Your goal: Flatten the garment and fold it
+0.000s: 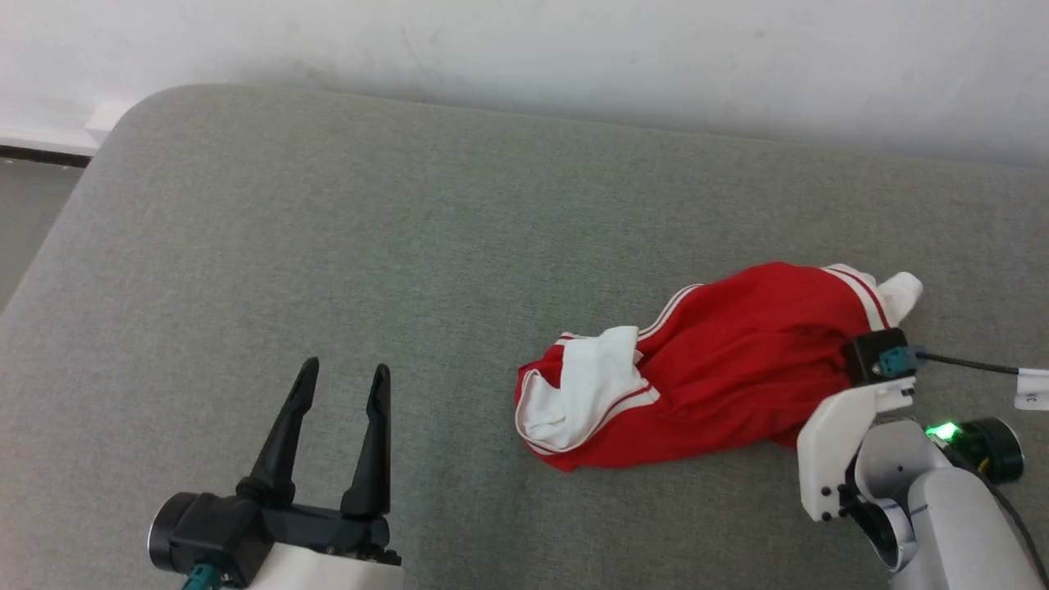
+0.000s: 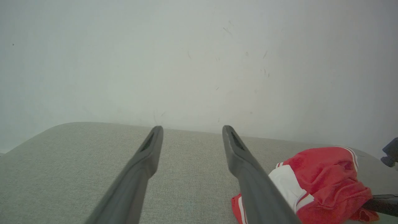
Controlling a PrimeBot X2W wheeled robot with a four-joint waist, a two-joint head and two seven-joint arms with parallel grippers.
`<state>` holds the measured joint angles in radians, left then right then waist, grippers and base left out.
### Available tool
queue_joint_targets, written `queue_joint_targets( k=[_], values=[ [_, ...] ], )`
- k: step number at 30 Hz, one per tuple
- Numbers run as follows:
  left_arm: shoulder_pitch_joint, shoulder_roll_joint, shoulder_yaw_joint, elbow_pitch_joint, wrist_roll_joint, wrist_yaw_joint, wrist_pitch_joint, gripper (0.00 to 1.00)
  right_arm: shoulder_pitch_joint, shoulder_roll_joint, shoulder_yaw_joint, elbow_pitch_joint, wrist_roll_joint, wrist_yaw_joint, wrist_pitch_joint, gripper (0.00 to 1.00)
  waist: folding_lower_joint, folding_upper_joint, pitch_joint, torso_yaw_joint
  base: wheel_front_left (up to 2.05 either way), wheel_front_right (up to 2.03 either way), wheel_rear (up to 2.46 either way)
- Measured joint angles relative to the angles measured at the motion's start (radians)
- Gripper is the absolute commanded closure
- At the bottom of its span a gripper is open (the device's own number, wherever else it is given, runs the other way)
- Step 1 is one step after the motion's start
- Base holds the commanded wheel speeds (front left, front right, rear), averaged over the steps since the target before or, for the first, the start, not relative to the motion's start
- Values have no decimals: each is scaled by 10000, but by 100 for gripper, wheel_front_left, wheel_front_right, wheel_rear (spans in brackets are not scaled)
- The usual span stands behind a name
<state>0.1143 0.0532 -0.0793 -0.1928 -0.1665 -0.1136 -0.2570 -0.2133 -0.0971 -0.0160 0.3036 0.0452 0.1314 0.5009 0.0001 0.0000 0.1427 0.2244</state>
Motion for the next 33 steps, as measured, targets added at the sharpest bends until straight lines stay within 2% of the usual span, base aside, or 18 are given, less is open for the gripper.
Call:
queue_joint_targets(
  k=[5, 10, 15, 19, 24, 27, 30, 31, 32, 33],
  values=[
    [-16, 0, 56, 46, -10, -8, 0, 0, -238, -82, 259, -690, 274, 0, 190, 100, 0, 0, 16, -286, 0, 0, 0],
    [-16, -4, 25, 75, -25, -13, 0, 0, -662, -708, 79, -2499, 384, 2, 604, 100, 1, 0, -121, -585, 0, 0, 0],
    [-15, -6, -56, 100, -59, -10, 0, 0, -482, -1005, 115, -4638, 734, 0, 1768, 100, -1, 0, -355, -758, 0, 0, 0],
    [-7, -6, -79, 84, -134, 4, 0, 0, 989, -1020, 314, -6080, 1195, 0, 3221, 100, -1, 0, -370, -822, 0, 0, 0],
    [-6, -8, -88, 65, -222, 6, 0, 0, 3825, -683, -148, -7124, 1588, 0, 4544, 100, -1, 0, -177, -737, 0, 0, 0],
    [-9, -8, -104, 69, -267, 6, 0, 0, 5279, -531, -320, -7315, 1559, -2, 4757, 100, -1, 0, -15, -682, 0, 0, 0],
    [-14, -8, -92, 81, -282, 6, 0, 0, 6009, -322, -401, -7254, 1551, -2, 4615, 100, -1, 0, 127, -657, 0, 0, 0],
    [-15, -8, -84, 92, -288, 4, 0, 0, 6045, -188, -449, -7227, 1551, -2, 4428, 83, 0, 0, 156, -668, 0, 0, 0],
    [-16, -8, -90, 111, -288, 2, 0, 0, 6016, -107, -451, -7189, 1484, -2, 4184, 57, 0, 0, 170, -693, 0, 0, 0],
    [-20, -8, -86, 128, -286, 2, 0, 0, 5953, -96, -422, -7147, 1379, -2, 3939, 5, 0, 0, 169, -723, 0, 0, 0]
  ],
)
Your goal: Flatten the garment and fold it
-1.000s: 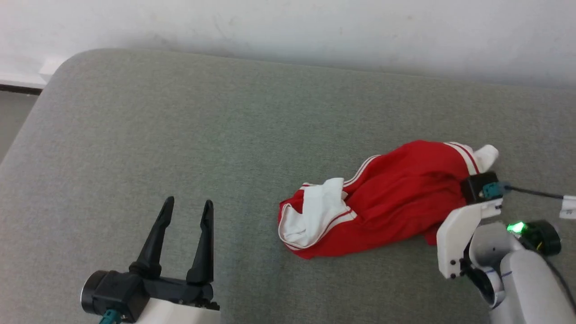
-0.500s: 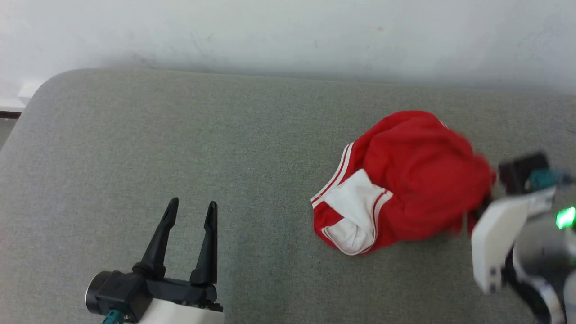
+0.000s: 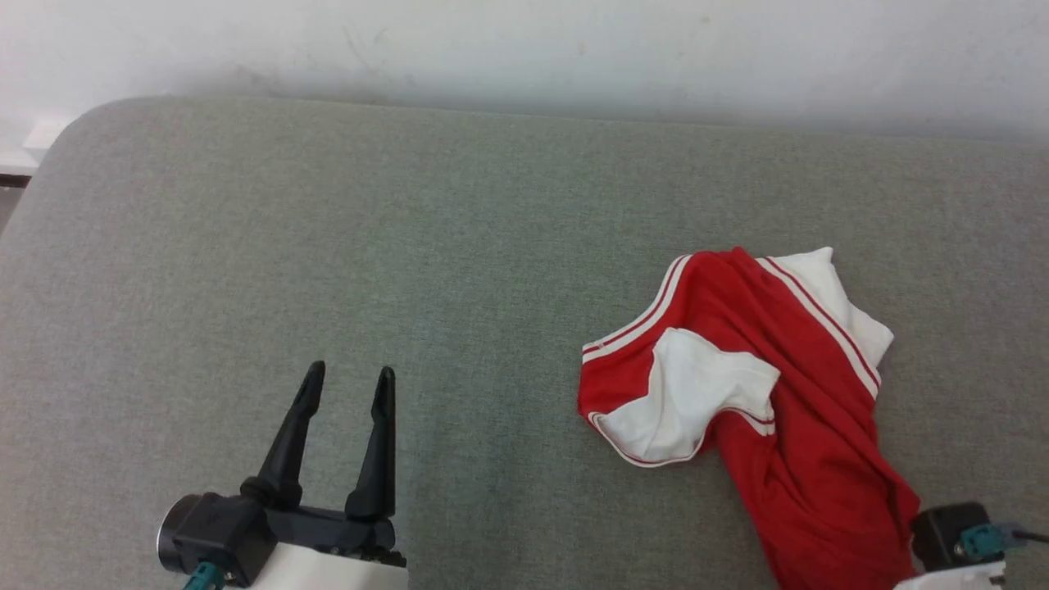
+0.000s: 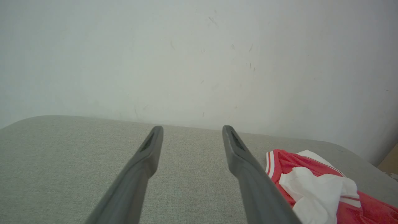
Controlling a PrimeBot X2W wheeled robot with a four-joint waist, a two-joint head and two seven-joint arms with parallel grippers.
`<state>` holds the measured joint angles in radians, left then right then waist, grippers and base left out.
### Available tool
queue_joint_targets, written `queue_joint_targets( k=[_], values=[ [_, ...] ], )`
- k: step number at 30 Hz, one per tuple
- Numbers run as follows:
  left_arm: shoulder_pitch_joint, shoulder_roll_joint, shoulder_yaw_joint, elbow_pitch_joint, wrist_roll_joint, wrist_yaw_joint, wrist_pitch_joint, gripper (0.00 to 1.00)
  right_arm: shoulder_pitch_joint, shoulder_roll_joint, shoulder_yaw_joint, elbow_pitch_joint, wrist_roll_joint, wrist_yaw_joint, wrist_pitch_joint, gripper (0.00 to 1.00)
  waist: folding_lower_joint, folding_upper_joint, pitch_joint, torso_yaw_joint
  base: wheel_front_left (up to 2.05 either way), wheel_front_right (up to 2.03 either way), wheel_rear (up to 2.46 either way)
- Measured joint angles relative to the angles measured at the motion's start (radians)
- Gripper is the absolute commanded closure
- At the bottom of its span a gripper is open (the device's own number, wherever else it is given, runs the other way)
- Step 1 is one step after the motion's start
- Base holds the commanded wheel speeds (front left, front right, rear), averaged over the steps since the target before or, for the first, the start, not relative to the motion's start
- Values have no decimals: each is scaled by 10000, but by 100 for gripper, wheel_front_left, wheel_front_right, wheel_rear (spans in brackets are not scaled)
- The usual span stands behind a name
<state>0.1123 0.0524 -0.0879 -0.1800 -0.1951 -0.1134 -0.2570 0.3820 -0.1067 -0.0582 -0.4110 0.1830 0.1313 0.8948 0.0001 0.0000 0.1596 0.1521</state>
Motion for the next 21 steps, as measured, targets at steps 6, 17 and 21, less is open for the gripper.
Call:
queue_joint_targets(
  k=[6, 17, 21],
  values=[
    [-7, 0, 15, 82, 15, -2, 0, 0, -940, 151, 113, 67, 215, 2, -798, 0, -1, 0, -281, -157, 0, 0, 0],
    [13, -2, -169, 44, 25, 0, 0, 0, -4414, -69, 328, -500, 257, 0, -748, 0, -1, 0, -600, -203, 0, 0, 0],
    [-2, -2, -188, -4, 23, 0, 0, 0, -5864, -33, 738, 1047, -291, 0, -1112, 0, -1, 0, -339, -112, 0, 0, 0]
  ],
)
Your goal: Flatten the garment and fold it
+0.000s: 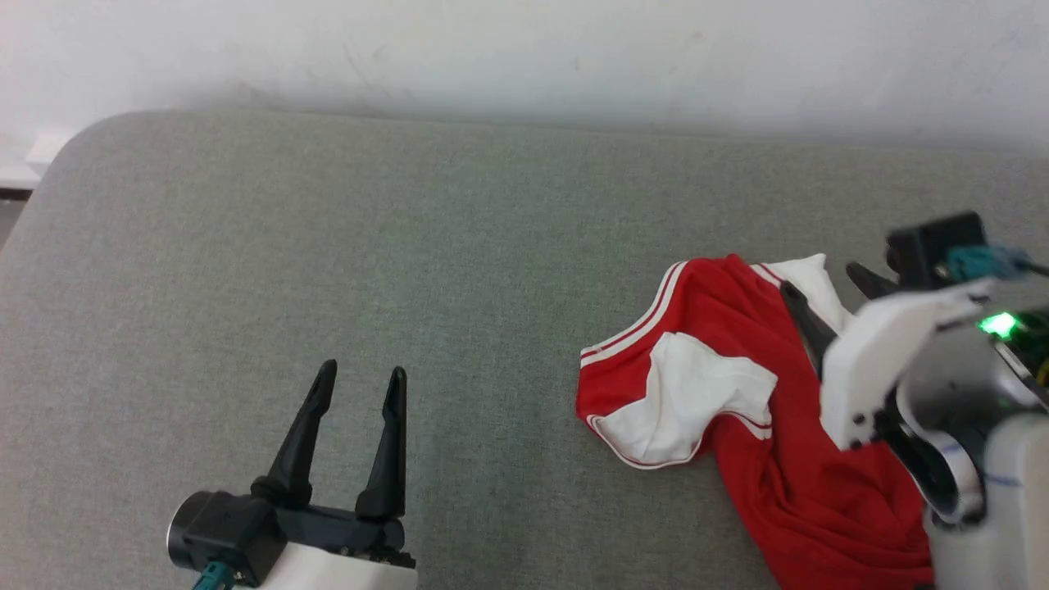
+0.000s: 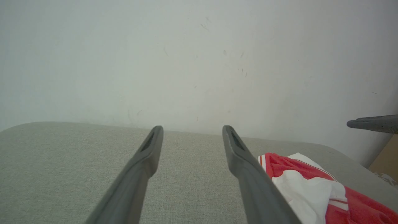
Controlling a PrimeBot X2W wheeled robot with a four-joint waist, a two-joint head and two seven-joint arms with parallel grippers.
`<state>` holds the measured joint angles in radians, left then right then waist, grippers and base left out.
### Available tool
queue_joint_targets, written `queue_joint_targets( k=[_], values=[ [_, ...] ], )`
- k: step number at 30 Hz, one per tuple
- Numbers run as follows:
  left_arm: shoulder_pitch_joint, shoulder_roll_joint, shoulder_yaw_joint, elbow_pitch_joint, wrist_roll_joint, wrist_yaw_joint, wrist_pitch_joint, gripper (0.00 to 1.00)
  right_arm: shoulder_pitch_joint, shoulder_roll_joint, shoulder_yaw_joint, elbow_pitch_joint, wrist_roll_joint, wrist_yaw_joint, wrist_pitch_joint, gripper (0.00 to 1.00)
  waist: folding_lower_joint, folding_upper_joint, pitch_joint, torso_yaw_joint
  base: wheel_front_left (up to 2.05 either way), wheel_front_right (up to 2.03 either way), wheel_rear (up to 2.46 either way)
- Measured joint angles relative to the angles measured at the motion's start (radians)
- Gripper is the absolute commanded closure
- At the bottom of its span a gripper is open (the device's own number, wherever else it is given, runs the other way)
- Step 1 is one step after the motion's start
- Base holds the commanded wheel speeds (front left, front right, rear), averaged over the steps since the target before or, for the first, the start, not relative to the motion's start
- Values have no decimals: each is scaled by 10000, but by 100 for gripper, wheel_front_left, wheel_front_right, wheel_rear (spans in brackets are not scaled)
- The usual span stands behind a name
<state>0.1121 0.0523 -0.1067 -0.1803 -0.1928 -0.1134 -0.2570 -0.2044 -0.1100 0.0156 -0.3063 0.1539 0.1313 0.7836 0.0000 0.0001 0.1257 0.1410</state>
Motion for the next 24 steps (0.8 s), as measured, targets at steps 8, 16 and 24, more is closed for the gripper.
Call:
queue_joint_targets(
  k=[8, 16, 24],
  values=[
    [-583, -2, -245, 63, -29, -21, 0, 0, -2427, -15, 504, 4113, -1221, 2, -370, 0, 1, -1, 673, 451, 0, 0, 0],
    [-831, 0, -267, 199, -173, -90, 0, 0, -3279, -104, 560, 6984, -2029, 4, -453, 0, 2, 0, 1269, 1104, 0, 0, 0],
    [-1037, 0, -268, 268, -291, -92, 0, 0, -3812, 52, 153, 7860, -2301, 2, -780, 100, 1, 0, 1636, 1407, 0, 0, 0]
  ],
)
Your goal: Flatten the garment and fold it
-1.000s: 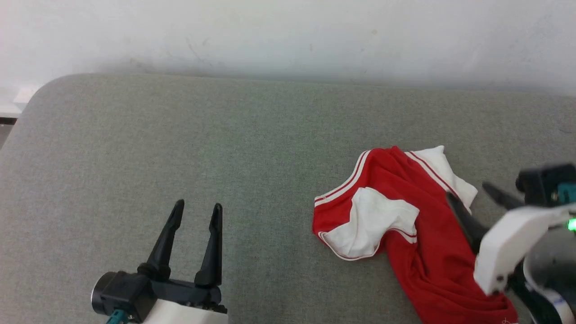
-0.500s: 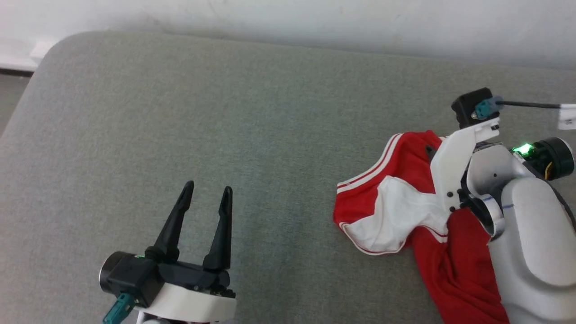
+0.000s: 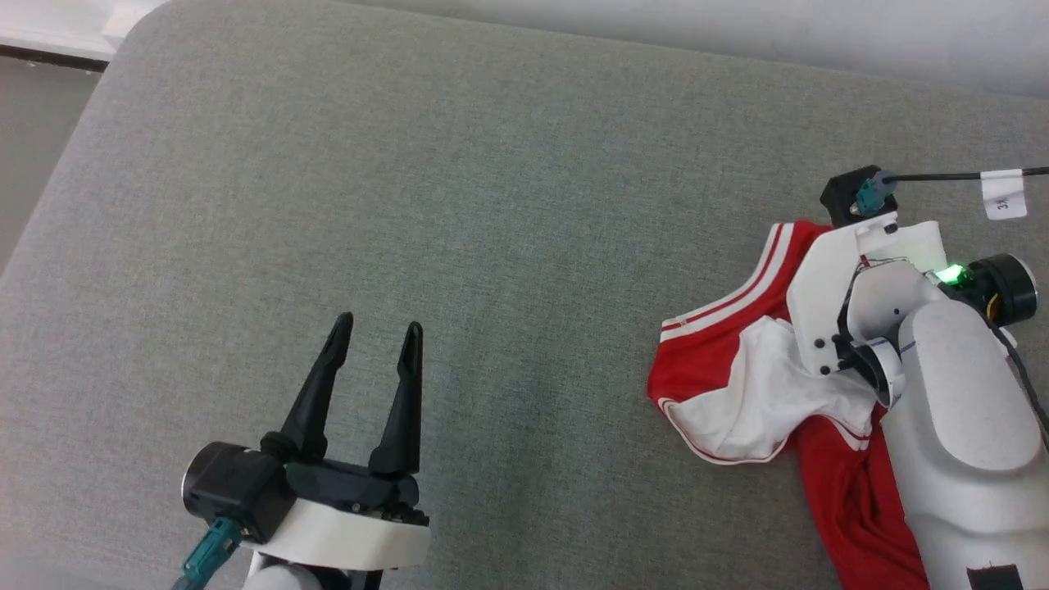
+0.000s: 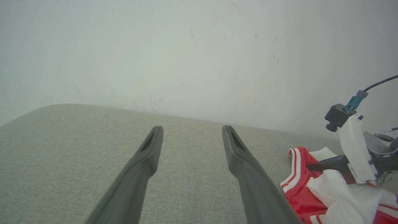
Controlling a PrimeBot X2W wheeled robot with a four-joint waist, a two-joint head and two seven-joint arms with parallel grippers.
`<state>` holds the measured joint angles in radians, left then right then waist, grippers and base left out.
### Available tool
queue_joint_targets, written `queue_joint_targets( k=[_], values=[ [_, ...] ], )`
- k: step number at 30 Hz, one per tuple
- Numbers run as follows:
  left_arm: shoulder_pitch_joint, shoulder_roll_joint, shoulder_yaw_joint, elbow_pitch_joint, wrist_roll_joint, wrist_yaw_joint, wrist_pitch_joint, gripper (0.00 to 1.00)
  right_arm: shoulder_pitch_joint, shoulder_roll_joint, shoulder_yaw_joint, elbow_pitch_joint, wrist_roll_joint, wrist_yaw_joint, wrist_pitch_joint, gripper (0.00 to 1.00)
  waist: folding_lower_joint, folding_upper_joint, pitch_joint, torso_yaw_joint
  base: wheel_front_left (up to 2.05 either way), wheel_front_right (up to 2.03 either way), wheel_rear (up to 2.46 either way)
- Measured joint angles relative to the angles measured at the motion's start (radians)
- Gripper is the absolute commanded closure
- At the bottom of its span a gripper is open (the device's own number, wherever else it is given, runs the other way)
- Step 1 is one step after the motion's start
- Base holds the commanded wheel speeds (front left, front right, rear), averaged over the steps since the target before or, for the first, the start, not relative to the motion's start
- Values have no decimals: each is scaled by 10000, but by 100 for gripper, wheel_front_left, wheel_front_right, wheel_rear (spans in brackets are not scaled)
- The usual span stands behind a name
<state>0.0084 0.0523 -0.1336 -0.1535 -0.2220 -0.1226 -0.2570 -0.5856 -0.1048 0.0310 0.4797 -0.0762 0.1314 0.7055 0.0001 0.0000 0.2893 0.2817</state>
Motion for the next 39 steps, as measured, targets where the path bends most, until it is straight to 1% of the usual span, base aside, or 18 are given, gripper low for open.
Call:
queue_joint_targets(
  k=[4, 9, 14, 18, 19, 20, 21, 22, 28, 32, 35, 39],
  values=[
    [1, 0, -8, 29, -63, 0, 0, 0, -262, 13, -140, 65, -6, 2, -420, 100, 0, 0, -104, -68, 0, 0, 0],
    [1, 0, -12, 4, -86, 0, 0, 0, -1483, -221, -326, -199, -171, 2, -663, 100, -1, 0, -117, -168, 0, 0, 0],
    [-166, 0, -84, -17, -150, 0, 0, 0, -2507, -545, -817, -295, -763, 2, -761, 100, -1, 0, 168, -90, 0, 0, 0],
    [-420, -2, -251, 29, -196, -2, 0, 0, -2571, -600, -1342, 15, -1367, 2, -859, 100, 1, 0, 460, 78, 0, 0, 0],
    [-476, -2, -284, 52, -234, -2, 0, 0, -2522, -583, -1463, 150, -1478, 2, -851, 83, 0, 0, 526, 135, 0, 0, 0],
    [-534, -2, -299, 65, -259, -2, 0, 0, -2456, -556, -1605, 295, -1551, 2, -851, 57, 0, 0, 589, 192, 0, 0, 0],
    [-585, 0, -307, 81, -270, -2, 0, 0, -2392, -499, -1743, 412, -1626, 2, -880, 9, 0, 0, 656, 248, 0, 0, 0],
    [-618, 0, -307, 86, -297, -2, 0, 0, -2328, -445, -1850, 483, -1732, 2, -938, 0, 0, 0, 719, 297, 0, 0, 0],
    [-640, 0, -196, 165, -301, -2, 0, 0, -2290, -81, -2098, 696, -1956, 2, -1361, 0, 0, 0, 888, 385, 0, 0, 0],
    [-634, 0, -144, 176, -184, -6, 0, 0, -2313, 117, -2052, 623, -1655, 2, -1720, 0, -1, 0, 707, 274, 0, 0, 0],
    [-553, -2, -73, 157, -82, -12, 0, 0, -2230, 253, -1971, 176, -1064, 2, -2159, 0, -2, 0, 431, 147, 0, 0, 0],
    [-238, 0, 67, 102, 52, -12, 0, 0, -1398, 355, -1802, -1183, -184, 2, -2844, 0, -3, 0, -70, -119, 0, 0, 0]
  ],
)
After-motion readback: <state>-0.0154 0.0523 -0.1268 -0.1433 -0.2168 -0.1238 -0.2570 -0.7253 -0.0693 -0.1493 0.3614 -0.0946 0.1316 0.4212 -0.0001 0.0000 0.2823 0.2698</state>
